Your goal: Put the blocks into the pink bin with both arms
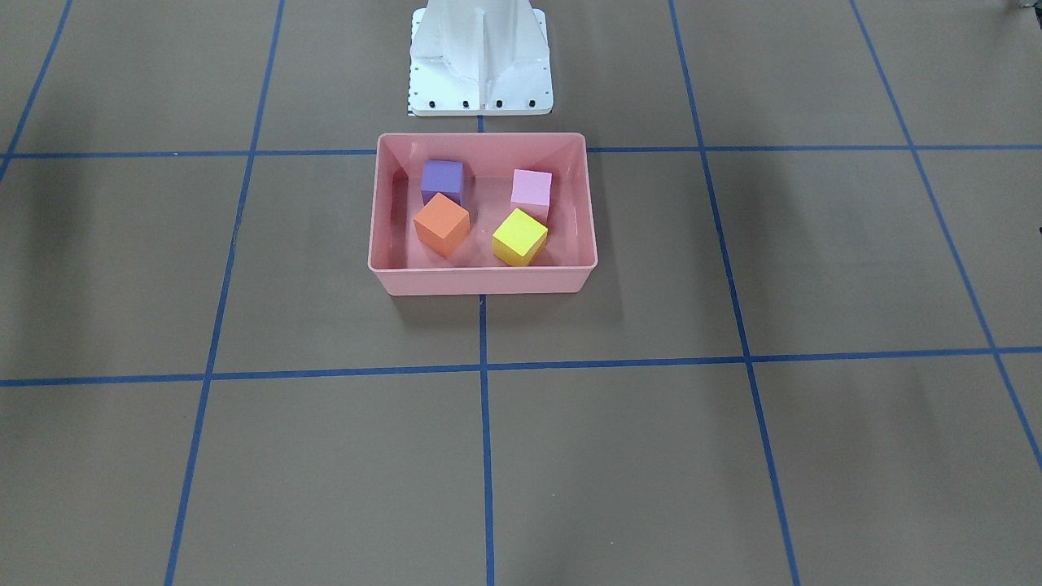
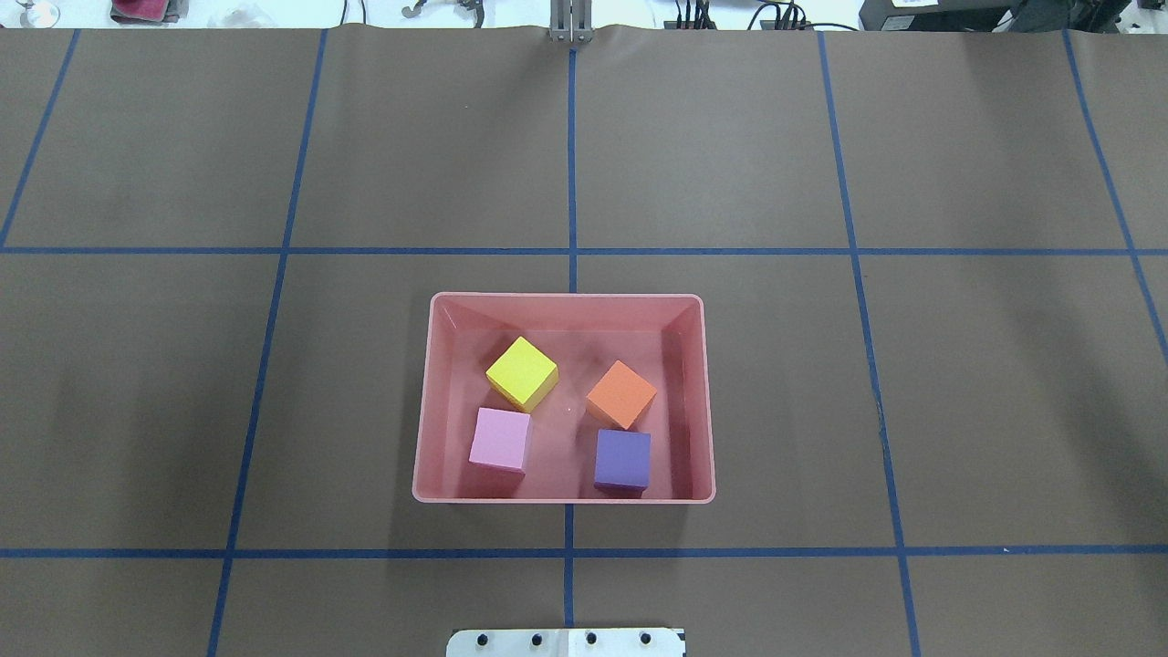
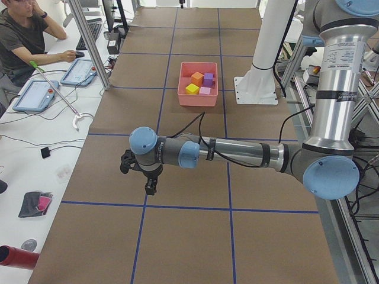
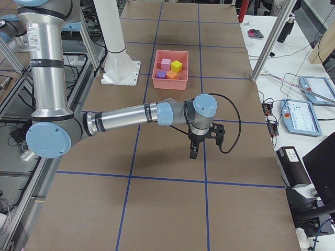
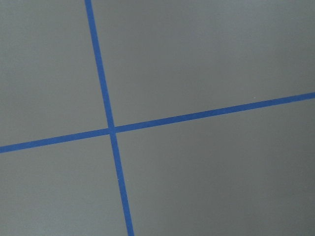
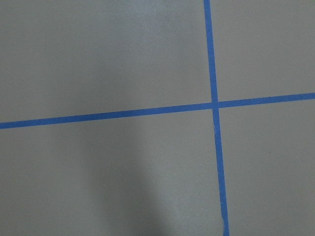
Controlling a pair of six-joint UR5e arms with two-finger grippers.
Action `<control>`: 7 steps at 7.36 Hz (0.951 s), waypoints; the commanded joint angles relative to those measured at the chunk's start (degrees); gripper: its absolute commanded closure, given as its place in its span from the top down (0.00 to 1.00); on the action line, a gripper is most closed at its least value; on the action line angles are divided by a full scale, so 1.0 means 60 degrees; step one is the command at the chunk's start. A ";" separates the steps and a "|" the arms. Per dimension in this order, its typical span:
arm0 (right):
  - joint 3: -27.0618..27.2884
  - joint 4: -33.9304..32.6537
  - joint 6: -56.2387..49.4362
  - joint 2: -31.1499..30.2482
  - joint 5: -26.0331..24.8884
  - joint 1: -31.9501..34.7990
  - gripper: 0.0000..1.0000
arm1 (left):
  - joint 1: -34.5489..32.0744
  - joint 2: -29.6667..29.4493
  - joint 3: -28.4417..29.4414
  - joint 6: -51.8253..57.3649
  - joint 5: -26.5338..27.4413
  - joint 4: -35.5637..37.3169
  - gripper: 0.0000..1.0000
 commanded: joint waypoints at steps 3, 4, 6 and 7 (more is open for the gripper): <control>-0.0139 0.0064 -0.0008 0.0094 -0.0084 -0.0002 1.00 | -0.0019 0.0081 -0.0024 -0.0152 -0.0008 0.0097 0.99; -0.0154 0.0064 -0.0023 0.0036 -0.0084 -0.0002 1.00 | 0.0010 0.0008 0.0049 -0.0152 -0.0008 0.0330 0.99; -0.0154 0.0063 -0.0024 -0.0037 -0.0084 -0.0002 1.00 | -0.0004 -0.0037 0.0196 -0.0167 -0.0023 0.0479 0.99; -0.0140 0.0063 0.0005 -0.0110 -0.0142 -0.0002 1.00 | 0.0010 0.0051 0.0182 -0.0196 -0.0037 0.0349 0.99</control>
